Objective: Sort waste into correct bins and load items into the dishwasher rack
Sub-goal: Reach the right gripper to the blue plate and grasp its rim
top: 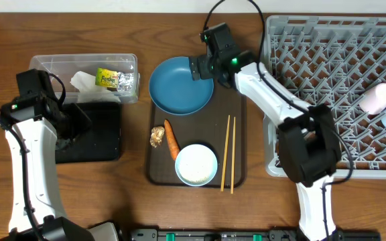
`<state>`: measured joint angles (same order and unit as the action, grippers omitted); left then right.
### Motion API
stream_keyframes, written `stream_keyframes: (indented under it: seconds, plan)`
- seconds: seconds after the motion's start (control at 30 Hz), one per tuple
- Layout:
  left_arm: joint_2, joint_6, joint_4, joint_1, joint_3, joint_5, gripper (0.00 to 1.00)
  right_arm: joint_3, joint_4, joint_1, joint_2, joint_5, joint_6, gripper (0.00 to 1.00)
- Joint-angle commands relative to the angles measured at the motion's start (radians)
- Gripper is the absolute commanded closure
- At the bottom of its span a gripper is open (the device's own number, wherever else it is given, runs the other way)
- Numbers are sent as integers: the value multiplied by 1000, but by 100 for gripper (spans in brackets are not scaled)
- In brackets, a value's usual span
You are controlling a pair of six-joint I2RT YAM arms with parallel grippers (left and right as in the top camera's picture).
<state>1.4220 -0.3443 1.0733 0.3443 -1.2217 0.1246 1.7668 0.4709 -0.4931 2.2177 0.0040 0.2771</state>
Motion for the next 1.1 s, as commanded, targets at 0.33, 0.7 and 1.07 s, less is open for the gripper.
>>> stream_keyframes:
  seconds: [0.33,0.7,1.07]
  plan:
    - [0,6,3,3,-6,-5,53,1,71,-45,107,-17,52,40]
    - [0,6,4,3,-6,-2,53,1,116,-34,105,-8,52,92]
    - [0,6,4,3,-6,-2,53,3,120,23,15,-4,39,99]
